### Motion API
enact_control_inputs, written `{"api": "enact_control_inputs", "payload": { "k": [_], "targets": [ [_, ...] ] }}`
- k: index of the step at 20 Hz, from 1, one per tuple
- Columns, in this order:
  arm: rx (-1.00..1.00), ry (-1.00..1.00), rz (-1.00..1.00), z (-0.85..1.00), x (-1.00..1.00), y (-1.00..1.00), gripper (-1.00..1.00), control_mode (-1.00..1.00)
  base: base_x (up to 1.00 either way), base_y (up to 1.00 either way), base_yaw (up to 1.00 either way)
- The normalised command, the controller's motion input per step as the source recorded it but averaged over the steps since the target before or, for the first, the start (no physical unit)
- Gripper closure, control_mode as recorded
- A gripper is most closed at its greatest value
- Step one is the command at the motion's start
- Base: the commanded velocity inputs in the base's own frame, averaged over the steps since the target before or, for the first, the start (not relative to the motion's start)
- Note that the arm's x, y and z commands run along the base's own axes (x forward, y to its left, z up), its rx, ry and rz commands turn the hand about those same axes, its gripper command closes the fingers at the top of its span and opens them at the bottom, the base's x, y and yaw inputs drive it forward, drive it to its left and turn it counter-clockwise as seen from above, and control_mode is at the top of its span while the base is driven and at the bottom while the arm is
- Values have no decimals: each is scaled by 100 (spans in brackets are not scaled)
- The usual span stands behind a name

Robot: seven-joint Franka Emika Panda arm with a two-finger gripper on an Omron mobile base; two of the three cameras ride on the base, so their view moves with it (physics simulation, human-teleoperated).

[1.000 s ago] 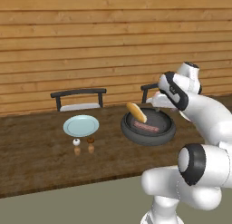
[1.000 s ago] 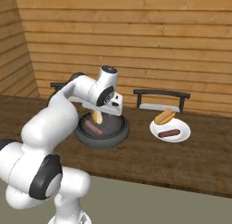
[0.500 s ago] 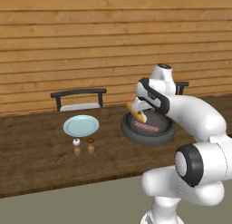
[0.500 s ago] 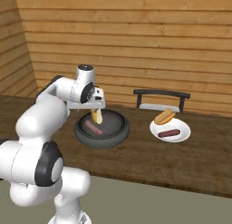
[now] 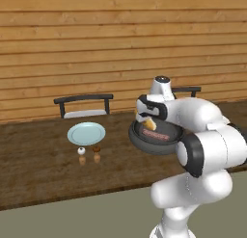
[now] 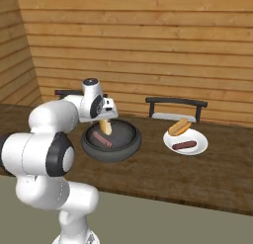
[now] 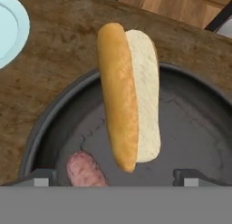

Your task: Place one bun and one sausage from the bowl on each plate.

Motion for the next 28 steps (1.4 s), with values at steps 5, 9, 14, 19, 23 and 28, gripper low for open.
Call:
{"api": "enact_control_inputs", "payload": {
  "k": [5,9,14,19,23,28],
  "targets": [
    [0,9,-5,-22,58,-14,-100,-100,0,0,0],
    [0,13,-3,-32,12,0,-100,-100,0,0,0],
    [0,10,-3,-29,-1,0,-100,-100,0,0,0],
    [0,6,-3,-25,-2,0,100,-100,0,0,0],
    [1,-1,-1,15,-18,0,100,-100,0,0,0],
    [1,-16,0,90,-63,39,100,-100,0,0,0]
  ]
}}
